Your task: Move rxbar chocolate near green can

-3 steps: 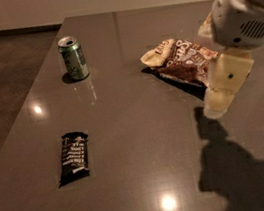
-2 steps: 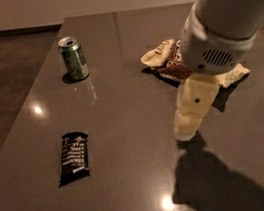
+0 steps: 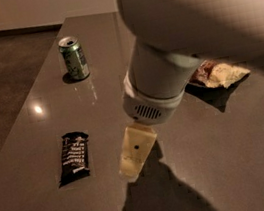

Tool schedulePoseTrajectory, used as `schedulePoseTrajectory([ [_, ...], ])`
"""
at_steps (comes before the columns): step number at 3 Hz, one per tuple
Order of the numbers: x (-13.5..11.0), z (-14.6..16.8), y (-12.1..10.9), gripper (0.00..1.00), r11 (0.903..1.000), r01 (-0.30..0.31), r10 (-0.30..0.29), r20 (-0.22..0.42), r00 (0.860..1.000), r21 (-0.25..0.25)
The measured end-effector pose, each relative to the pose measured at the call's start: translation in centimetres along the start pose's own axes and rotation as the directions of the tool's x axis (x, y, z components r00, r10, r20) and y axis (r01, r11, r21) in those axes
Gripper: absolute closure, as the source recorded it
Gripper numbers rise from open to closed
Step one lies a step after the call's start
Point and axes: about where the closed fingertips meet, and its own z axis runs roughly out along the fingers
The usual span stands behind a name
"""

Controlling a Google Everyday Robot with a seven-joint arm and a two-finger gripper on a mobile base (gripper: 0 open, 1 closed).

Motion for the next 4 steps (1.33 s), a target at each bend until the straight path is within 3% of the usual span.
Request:
schedulePoseTrajectory([
  [2, -7.9, 6.0, 4.0, 0.0, 0.9974, -0.023, 0.028, 0.066, 0.997, -0.068],
  [4, -13.5, 9.7, 5.4, 0.0, 0.9943, 0.028, -0.012, 0.153, 0.988, -0.103],
])
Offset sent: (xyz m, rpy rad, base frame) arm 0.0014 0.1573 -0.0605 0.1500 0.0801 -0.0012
